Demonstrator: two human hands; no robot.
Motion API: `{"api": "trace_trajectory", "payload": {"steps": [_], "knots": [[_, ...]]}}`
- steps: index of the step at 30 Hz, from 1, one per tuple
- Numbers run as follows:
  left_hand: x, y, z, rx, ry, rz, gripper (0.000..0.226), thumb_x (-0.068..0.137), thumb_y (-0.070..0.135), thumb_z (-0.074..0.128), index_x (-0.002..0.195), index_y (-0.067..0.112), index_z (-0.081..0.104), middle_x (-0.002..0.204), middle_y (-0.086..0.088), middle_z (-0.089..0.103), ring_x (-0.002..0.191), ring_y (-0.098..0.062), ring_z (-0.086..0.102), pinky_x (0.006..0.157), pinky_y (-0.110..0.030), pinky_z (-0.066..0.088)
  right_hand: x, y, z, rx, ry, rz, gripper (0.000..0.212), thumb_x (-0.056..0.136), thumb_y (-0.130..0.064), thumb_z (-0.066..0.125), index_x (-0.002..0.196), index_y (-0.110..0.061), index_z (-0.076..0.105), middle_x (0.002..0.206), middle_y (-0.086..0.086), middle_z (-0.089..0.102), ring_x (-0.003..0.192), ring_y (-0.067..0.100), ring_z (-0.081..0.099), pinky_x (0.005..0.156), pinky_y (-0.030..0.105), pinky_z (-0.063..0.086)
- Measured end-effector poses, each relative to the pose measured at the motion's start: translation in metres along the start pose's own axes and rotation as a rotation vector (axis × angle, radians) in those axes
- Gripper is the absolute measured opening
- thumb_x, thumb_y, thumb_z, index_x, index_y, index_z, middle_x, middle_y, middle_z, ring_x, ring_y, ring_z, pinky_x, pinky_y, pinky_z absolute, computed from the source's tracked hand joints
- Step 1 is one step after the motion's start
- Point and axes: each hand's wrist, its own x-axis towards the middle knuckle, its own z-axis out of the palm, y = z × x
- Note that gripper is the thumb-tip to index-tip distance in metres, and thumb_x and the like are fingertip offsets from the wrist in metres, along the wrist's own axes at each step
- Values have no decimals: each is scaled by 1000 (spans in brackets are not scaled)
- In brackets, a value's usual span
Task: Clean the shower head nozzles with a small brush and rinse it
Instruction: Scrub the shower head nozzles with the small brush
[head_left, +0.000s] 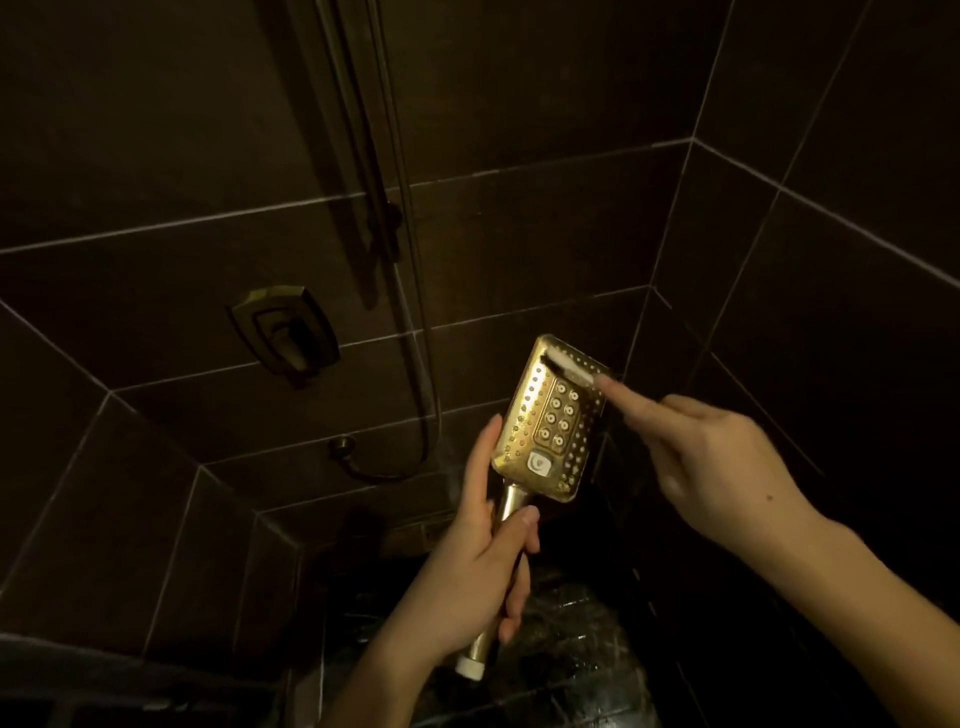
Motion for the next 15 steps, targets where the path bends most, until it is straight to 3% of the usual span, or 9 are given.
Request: {"api": "trace_trajectory", "payload": {"steps": [4, 10, 15], "knots": [[-2, -1, -2, -17, 16, 5, 81, 106, 24, 48, 128, 88, 3, 95, -13, 60, 49, -19, 53, 43, -31, 47, -21, -30, 8, 4, -238, -128, 76, 91, -27, 41, 152, -51, 0, 80, -9, 54, 51, 4, 46, 45, 23, 48], [-4, 0, -1, -71, 0, -6, 80, 106, 23, 48, 130, 87, 6, 95, -14, 59, 47, -18, 51, 41, -29, 46, 0, -12, 2, -149, -58, 30, 78, 92, -20, 52, 154, -44, 11, 65, -9, 48, 41, 5, 40, 35, 24, 40], [-4, -3, -5, -125, 18, -28, 80, 106, 22, 48, 129, 87, 7, 93, -14, 59, 47, -18, 51, 40, -28, 44, -22, -39, 15, 100, -301, -139, 86, 98, -24, 46, 143, -61, -17, 87, -10, 56, 56, 4, 51, 49, 16, 41]]}}
